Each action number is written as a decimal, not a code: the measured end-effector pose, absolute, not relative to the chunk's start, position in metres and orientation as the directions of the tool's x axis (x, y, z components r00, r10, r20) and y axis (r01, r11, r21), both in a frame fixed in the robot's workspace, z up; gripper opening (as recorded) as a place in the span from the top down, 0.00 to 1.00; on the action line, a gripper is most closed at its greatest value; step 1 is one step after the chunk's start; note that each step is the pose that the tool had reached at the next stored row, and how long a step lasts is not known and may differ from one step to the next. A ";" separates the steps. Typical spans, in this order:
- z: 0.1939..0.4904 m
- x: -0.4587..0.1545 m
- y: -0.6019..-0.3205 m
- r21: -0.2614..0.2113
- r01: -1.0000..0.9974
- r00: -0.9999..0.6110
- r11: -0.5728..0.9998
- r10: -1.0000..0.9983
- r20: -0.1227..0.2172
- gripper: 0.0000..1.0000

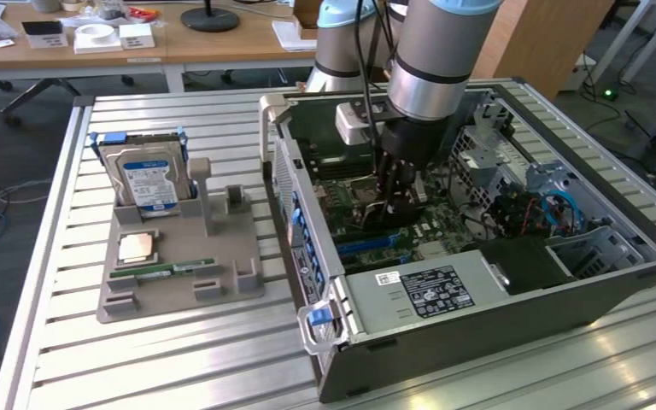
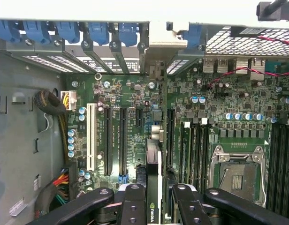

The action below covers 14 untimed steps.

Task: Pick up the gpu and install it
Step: 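Insert the gpu into the slot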

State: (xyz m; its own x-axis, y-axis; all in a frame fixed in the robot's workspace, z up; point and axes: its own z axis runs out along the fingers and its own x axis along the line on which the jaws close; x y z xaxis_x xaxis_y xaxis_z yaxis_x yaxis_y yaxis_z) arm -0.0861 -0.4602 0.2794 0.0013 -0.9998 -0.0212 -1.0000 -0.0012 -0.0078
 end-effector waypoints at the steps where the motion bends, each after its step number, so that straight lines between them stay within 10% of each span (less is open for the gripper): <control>1: 0.279 -0.086 -0.460 -0.008 -1.000 0.001 -0.001 -1.000 -0.021 0.74; 14: 0.283 -0.086 -0.460 -0.008 -1.000 0.001 -0.001 -1.000 -0.021 0.74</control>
State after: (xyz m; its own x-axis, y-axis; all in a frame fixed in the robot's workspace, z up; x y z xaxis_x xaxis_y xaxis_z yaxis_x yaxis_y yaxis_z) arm -0.0858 -0.4603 0.2828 0.0013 -0.9998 -0.0213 -1.0000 -0.0012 -0.0078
